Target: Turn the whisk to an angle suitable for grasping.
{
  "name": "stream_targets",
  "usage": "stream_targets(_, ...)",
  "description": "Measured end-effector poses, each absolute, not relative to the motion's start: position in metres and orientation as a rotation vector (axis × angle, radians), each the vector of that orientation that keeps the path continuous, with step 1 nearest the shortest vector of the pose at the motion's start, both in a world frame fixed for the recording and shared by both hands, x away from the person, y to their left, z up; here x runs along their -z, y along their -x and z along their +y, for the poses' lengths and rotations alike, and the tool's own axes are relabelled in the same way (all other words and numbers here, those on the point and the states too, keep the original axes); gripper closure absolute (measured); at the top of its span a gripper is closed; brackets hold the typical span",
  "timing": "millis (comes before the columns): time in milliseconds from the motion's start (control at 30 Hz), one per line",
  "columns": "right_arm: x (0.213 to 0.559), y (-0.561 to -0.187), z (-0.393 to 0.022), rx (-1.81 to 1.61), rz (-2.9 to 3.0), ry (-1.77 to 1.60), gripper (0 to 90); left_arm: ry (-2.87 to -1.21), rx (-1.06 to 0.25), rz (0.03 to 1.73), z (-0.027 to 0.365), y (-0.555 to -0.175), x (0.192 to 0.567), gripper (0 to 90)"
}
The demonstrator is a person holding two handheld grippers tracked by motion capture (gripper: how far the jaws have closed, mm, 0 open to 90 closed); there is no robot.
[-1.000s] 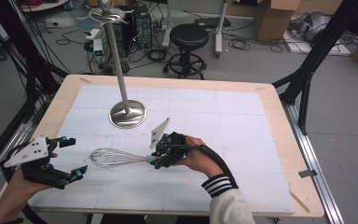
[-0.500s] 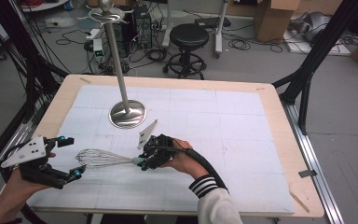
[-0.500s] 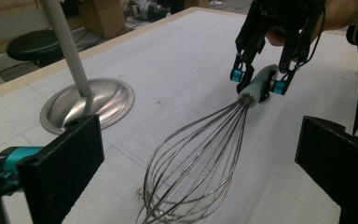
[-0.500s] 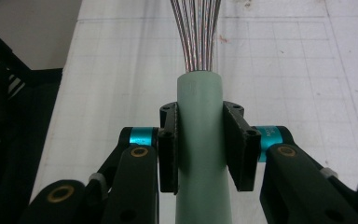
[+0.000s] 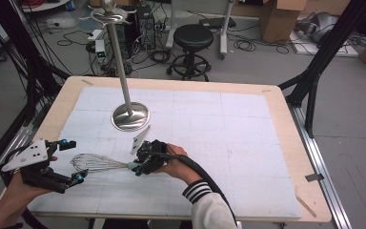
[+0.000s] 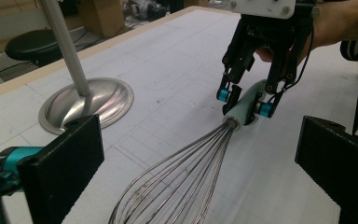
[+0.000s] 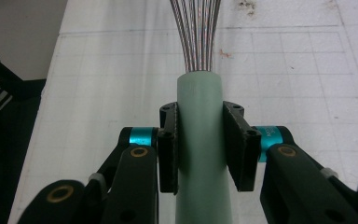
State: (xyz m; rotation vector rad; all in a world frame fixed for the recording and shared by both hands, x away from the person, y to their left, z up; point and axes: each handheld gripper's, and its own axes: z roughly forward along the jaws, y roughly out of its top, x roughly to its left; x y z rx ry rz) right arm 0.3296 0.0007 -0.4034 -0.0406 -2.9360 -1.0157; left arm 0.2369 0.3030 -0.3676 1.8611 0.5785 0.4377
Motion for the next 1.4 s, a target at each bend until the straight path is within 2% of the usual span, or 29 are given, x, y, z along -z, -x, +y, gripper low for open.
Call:
stream_targets(200,0.409,-0.33,0.008,1.009,-2.94,0.053,68.1,-1.862,-0.438,0.58,0.302,-0.237,0.368,1.7)
stream_targets(267,0.411,-0.329,0.011,1.029,-2.941,0.057,70.6,-1.863,-0.437,0.576,0.302,-0.237,0.368,1.7)
stream_targets(400,0.409,-0.33,0.01,1.048,-2.954,0.064,60.0,-1.863,-0.439,0.576,0.302,-0.236,0.368,1.7)
stream_targets(567,0.401,-0.33,0.002,1.106,-2.943,0.089,51.2,-1.861,-0.441,0.579,0.303,-0.236,0.368,1.7)
stream_targets(700,0.392,-0.328,-0.005,1.151,-2.932,0.076,41.8,-1.864,-0.441,0.578,0.302,-0.236,0.368,1.7)
stream_targets(800,0.386,-0.326,-0.011,1.201,-2.921,0.075,31.1,-1.869,-0.44,0.572,0.3,-0.237,0.368,1.7)
stream_targets(900,0.379,-0.321,-0.021,1.235,-2.915,0.077,13.2,-1.877,-0.44,0.567,0.297,-0.237,0.368,1.7)
stream_targets(1000,0.373,-0.317,-0.036,1.321,-2.923,0.102,8.3,-1.884,-0.439,0.562,0.294,-0.237,0.367,1.7)
stream_targets(1033,0.371,-0.316,-0.041,1.337,-2.9,0.126,1.3,-1.887,-0.44,0.558,0.294,-0.237,0.367,1.7)
stream_targets(1400,0.355,-0.305,-0.106,1.539,-2.854,0.21,0.5,-1.902,-0.443,0.549,0.286,-0.24,0.366,1.7)
